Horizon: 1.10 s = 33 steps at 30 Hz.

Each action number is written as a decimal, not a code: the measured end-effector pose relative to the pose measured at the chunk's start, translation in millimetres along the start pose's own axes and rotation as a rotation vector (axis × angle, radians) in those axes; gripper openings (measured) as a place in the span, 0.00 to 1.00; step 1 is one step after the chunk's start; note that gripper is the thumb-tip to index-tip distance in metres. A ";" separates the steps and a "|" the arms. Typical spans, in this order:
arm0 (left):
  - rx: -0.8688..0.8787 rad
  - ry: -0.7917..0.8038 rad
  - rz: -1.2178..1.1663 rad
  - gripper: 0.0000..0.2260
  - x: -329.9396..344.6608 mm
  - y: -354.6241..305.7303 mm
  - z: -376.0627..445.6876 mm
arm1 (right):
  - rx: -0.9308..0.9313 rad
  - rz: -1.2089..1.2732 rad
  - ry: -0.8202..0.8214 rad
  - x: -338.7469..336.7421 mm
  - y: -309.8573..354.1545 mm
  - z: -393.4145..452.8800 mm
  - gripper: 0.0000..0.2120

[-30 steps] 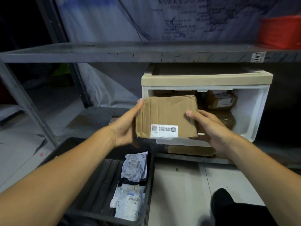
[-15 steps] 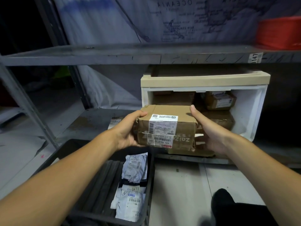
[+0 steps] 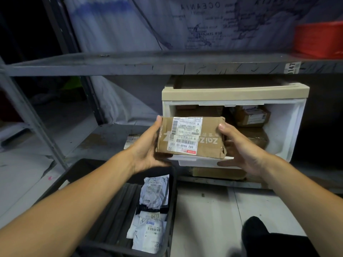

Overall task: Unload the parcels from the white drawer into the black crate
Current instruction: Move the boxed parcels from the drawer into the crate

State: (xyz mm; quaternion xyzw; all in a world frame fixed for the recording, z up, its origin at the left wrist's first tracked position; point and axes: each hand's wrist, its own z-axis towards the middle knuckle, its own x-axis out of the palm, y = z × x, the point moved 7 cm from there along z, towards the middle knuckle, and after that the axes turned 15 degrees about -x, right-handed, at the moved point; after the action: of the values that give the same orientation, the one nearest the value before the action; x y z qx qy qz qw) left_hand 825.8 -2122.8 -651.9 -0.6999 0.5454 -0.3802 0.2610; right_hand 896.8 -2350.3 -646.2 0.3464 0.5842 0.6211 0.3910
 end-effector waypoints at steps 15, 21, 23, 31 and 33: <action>0.196 -0.273 -0.159 0.26 -4.6 -6.8 18.6 | 0.184 0.112 0.121 20.7 -4.3 -10.7 0.35; 0.240 -0.205 -0.186 0.29 10.9 -4.6 21.2 | 0.144 0.199 -0.007 28.6 -2.8 -8.9 0.21; 0.180 -0.126 -0.135 0.33 24.1 3.8 24.0 | 0.131 0.245 -0.043 31.8 -3.4 -8.9 0.19; 0.069 -0.011 -0.084 0.19 34.1 10.7 19.9 | 0.193 0.193 0.170 34.5 -13.9 -13.3 0.39; 0.053 -0.025 -0.063 0.18 32.7 10.9 19.6 | 0.158 0.247 0.113 34.7 -8.8 -9.3 0.36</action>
State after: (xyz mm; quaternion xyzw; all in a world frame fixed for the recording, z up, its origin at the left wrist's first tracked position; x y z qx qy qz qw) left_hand 839.4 -2158.1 -663.6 -0.7143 0.5095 -0.3937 0.2742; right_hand 873.5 -2323.5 -656.6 0.4096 0.6052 0.6353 0.2496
